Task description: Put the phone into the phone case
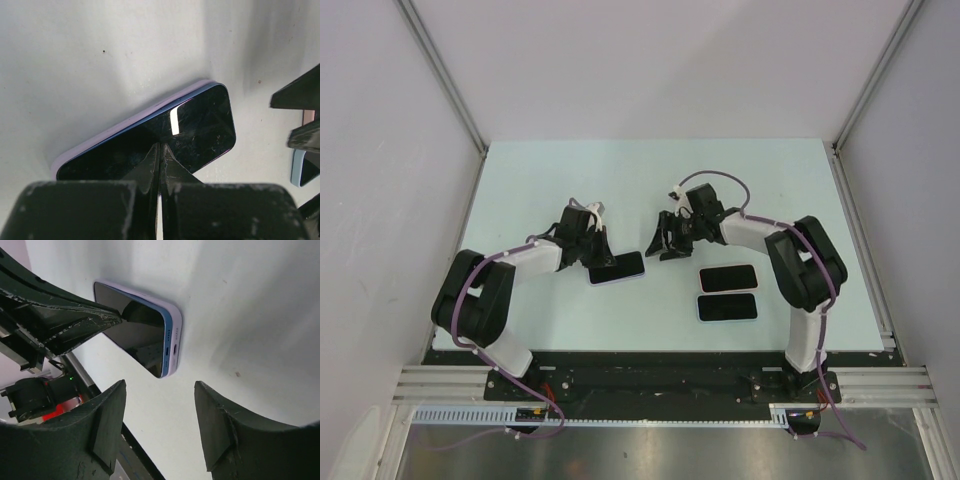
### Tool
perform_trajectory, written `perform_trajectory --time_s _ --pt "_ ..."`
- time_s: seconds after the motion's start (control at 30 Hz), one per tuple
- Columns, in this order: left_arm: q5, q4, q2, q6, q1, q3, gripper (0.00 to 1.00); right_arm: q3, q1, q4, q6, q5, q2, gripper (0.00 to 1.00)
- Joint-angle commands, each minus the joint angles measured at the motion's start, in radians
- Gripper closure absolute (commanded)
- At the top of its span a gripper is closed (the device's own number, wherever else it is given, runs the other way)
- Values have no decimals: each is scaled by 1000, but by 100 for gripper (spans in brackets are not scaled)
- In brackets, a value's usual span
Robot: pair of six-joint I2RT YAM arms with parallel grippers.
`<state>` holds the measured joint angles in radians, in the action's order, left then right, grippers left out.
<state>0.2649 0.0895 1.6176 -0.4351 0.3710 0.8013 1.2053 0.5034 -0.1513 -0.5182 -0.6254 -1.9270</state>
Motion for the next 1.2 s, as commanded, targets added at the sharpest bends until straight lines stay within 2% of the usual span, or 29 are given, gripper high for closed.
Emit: perform_trajectory --time_s 0.0,0.3,0.43,0.57,0.73,0.87,1.03,1.17 --pt "-90 144 54 50 11 -28 100 -1 12 127 -68 -106 -67 40" --pt "-93 145 65 53 16 -25 100 23 53 87 -32 -65 -168 55" --pt "-95 148 65 53 17 -25 100 42 64 67 -22 -51 -202 66" --pt "-101 148 64 53 19 -27 100 85 81 -7 23 16 -222 73" --pt "-101 150 65 52 22 -22 100 145 113 -138 81 151 -268 76" --pt "-104 151 68 55 25 -20 100 259 158 -321 155 308 -314 78" --pt "-104 154 73 55 31 -16 100 358 218 -433 204 473 -375 78" --pt "-107 153 68 52 32 -17 100 410 256 -501 221 541 -435 78"
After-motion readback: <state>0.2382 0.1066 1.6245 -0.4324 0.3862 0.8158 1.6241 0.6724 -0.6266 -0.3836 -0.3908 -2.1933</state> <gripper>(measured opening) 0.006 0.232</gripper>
